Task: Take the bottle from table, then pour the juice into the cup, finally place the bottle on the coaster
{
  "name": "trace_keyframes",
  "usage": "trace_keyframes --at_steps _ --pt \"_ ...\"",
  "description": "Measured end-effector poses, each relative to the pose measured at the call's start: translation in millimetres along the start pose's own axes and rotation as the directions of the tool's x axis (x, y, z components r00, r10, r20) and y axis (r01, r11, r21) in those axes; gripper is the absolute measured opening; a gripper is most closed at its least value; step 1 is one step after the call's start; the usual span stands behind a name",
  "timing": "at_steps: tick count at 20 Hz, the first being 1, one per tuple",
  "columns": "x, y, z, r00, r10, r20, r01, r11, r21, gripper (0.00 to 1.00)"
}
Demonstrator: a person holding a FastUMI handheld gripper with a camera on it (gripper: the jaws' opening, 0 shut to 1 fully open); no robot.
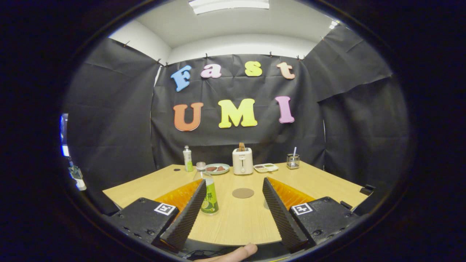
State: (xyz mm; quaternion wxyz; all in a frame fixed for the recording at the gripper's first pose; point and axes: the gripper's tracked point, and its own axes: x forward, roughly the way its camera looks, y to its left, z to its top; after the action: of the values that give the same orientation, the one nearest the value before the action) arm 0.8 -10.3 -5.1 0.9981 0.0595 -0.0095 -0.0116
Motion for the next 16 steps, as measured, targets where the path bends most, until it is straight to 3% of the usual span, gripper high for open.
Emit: trace_keyframes --at_steps 7,16 --pt "6 4 -5 1.0 0.012 0.001 -0.012 1.0 0.002 1.0" --pt "60 31 -42 0.998 0.057 -0.024 -0.057 0.998 0.001 1.0"
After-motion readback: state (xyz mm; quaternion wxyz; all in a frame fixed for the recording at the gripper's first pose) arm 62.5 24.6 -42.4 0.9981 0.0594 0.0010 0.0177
